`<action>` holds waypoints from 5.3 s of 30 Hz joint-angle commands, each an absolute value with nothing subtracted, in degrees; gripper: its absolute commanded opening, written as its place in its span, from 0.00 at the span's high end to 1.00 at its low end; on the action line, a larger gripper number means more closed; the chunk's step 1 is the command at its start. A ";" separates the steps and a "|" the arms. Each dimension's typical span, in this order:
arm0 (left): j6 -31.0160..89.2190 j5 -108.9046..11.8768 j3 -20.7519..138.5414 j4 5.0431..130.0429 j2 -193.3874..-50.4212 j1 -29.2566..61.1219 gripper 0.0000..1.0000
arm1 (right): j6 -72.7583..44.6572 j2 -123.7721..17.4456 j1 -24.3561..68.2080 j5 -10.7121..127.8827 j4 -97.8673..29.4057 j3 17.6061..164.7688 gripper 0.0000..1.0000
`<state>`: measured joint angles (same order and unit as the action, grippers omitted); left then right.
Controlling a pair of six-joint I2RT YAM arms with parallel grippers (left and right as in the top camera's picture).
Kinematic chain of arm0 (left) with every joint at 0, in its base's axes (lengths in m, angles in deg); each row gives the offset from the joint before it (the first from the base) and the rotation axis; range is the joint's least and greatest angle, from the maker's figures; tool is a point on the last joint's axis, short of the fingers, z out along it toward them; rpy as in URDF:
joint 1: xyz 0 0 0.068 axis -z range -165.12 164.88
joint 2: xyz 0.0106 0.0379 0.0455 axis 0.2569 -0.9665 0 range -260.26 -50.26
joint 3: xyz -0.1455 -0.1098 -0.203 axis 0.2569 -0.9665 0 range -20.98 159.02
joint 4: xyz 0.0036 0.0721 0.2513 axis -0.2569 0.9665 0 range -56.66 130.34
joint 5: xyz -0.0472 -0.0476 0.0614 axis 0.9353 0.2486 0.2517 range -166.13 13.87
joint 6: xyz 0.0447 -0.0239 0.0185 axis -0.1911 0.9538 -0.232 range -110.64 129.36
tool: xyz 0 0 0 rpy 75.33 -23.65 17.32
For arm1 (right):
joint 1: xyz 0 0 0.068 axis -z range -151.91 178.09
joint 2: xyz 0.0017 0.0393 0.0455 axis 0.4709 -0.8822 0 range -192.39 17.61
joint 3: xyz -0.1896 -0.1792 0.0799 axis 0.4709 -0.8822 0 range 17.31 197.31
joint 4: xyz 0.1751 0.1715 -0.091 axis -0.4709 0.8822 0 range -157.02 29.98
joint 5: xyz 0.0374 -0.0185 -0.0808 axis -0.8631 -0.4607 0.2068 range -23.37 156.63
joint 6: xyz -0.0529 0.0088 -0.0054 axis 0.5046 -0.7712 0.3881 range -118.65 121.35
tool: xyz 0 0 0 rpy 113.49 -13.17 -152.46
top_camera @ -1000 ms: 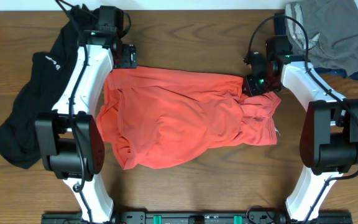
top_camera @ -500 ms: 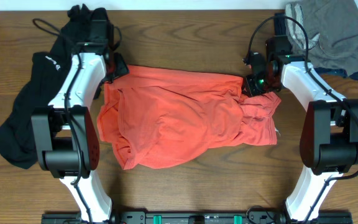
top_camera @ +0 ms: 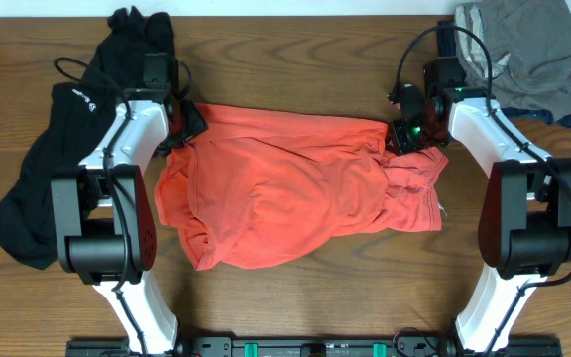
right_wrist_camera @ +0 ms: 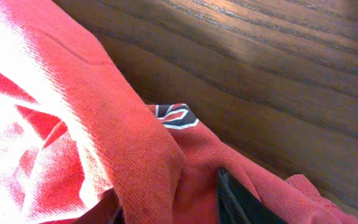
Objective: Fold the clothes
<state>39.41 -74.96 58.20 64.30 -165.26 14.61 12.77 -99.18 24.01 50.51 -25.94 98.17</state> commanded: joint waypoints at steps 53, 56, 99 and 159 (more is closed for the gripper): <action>39.63 -74.61 54.83 55.93 -167.20 14.57 0.61 | 12.11 -99.84 24.65 49.68 -25.26 98.28 0.60; 39.43 -74.59 55.00 55.95 -166.22 14.57 0.61 | 12.11 -99.84 24.65 49.68 -25.24 98.28 0.61; 25.44 -74.61 57.58 58.46 -141.24 14.57 0.94 | 12.11 -84.76 22.81 47.10 -20.84 102.28 0.37; 21.59 -75.68 57.61 49.96 -129.48 13.67 0.94 | 13.69 -83.99 20.47 59.14 -27.95 110.13 0.99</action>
